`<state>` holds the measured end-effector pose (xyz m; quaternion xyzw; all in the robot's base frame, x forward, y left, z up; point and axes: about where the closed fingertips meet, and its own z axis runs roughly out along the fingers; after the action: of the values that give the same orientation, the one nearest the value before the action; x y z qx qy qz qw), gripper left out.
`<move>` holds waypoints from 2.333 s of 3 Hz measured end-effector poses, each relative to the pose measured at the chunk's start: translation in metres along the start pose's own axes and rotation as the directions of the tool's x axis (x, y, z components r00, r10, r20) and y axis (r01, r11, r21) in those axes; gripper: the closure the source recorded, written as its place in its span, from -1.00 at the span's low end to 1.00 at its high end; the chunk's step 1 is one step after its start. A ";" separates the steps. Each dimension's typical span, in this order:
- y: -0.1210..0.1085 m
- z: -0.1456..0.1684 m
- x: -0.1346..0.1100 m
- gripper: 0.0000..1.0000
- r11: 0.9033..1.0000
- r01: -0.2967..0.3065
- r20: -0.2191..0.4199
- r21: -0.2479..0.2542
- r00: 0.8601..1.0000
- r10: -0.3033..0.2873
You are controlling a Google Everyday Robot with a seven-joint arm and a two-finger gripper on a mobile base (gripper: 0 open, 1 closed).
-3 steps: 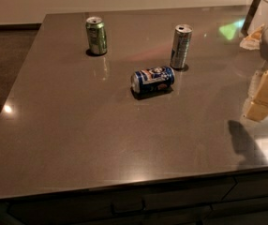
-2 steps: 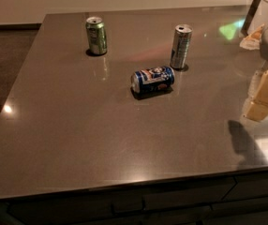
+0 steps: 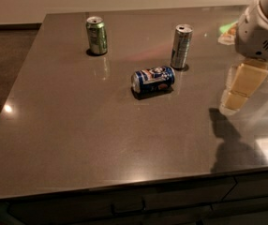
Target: Place pepsi can upright
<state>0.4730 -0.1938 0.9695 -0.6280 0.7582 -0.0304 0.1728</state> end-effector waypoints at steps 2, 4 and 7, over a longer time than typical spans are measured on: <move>-0.057 0.062 -0.032 -1.00 0.996 0.073 0.013 -0.051 0.997 -0.073; -0.096 0.120 -0.052 -1.00 0.983 0.128 0.021 -0.130 0.992 -0.127; -0.090 0.156 -0.090 -1.00 0.943 0.266 0.067 -0.198 0.964 -0.258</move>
Offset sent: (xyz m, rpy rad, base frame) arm 0.1321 0.0434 -0.0647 -0.0106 0.0822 0.1277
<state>0.6186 -0.0998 0.8666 -0.7382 0.6634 0.0378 0.1164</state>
